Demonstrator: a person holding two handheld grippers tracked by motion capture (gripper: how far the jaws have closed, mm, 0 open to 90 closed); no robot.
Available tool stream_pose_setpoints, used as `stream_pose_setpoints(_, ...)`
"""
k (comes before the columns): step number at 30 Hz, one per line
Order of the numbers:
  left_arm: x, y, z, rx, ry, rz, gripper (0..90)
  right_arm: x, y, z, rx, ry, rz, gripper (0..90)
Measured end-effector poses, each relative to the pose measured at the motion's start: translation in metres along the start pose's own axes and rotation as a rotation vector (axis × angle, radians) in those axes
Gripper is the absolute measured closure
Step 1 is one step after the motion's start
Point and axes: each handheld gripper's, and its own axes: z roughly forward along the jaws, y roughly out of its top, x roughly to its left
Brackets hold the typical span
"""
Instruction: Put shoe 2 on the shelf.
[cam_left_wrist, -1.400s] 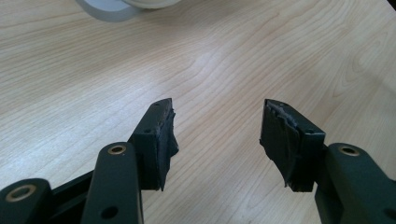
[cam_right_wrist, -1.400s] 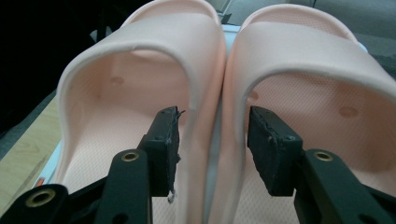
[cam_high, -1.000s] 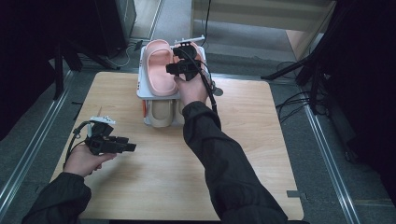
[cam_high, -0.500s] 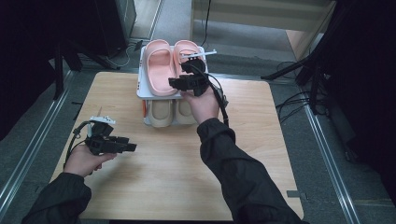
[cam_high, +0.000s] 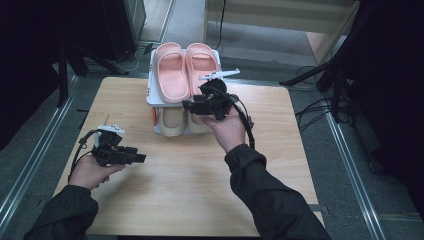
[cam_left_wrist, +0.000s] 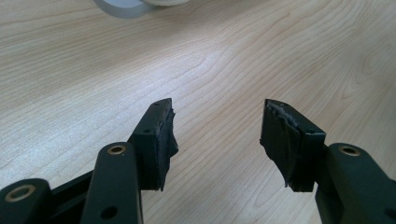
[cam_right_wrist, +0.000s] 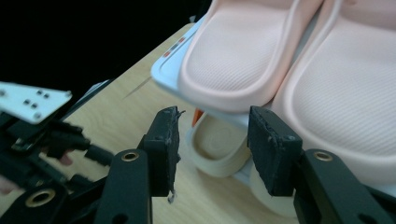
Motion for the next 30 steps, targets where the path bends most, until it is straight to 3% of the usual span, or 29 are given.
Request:
stream_pose_setpoints(5, 0.0, 0.0, 0.001, 0.002, 0.001, -0.003, 43.7, 0.007, -0.018, -0.004, -0.003, 0.048, -0.029, 54.2)
stream_pose_setpoints(9, 0.0, 0.0, 0.002, 0.005, 0.001, 0.002, 43.6, 0.009, -0.03, -0.003, 0.007, 0.09, -0.015, 53.8)
stream_pose_setpoints(20, -0.003, 0.0, 0.003, 0.001, 0.005, 0.016, 43.3, -0.001, -0.074, 0.005, 0.027, 0.12, -0.052, 51.9)
stream_pose_setpoints(24, -0.004, 0.0, 0.003, -0.001, 0.008, 0.014, 43.0, -0.004, -0.09, 0.006, 0.023, 0.127, -0.089, 52.0)
stream_pose_setpoints(30, -0.004, -0.001, 0.004, 0.008, 0.01, 0.016, 42.7, -0.009, -0.106, 0.006, 0.029, 0.135, -0.086, 51.6)
